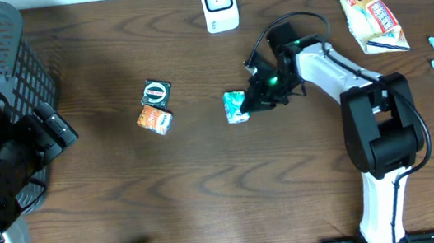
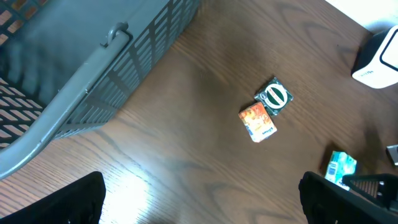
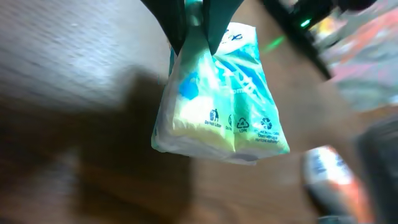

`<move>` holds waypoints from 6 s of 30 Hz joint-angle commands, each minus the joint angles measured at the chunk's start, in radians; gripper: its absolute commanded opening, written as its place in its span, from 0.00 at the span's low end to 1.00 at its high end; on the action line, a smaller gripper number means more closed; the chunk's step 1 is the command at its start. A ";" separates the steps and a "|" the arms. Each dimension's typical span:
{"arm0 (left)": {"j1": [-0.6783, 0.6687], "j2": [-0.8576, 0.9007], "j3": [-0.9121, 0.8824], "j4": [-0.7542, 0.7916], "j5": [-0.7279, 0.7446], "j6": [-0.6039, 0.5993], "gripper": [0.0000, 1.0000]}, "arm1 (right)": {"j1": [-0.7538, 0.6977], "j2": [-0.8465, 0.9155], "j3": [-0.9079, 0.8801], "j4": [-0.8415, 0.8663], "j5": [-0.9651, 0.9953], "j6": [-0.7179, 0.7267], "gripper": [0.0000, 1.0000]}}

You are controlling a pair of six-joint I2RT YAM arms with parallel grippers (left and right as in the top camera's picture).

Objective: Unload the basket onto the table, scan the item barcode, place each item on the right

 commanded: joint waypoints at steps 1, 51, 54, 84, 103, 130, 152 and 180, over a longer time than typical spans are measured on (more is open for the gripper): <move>0.005 0.000 -0.009 -0.002 -0.009 -0.002 0.98 | -0.035 -0.016 -0.003 -0.006 -0.239 -0.109 0.01; 0.005 0.000 -0.009 -0.002 -0.009 -0.002 0.98 | -0.087 -0.016 -0.003 -0.101 0.328 0.000 0.01; 0.005 0.000 -0.009 -0.002 -0.009 -0.002 0.98 | -0.054 -0.015 -0.003 -0.086 0.425 0.051 0.01; 0.005 0.000 -0.009 -0.002 -0.009 -0.002 0.98 | -0.062 -0.016 0.134 -0.217 0.284 0.004 0.57; 0.005 0.000 -0.009 -0.002 -0.009 -0.002 0.98 | -0.032 -0.015 0.100 -0.159 0.285 -0.003 0.62; 0.005 0.000 -0.009 -0.002 -0.009 -0.002 0.98 | -0.071 -0.015 0.074 -0.113 0.133 0.004 0.60; 0.005 0.000 -0.009 -0.002 -0.009 -0.002 0.98 | -0.034 -0.015 -0.073 0.064 0.251 0.099 0.46; 0.005 0.000 -0.009 -0.002 -0.009 -0.002 0.98 | -0.192 -0.016 0.022 0.204 -0.789 -0.107 0.01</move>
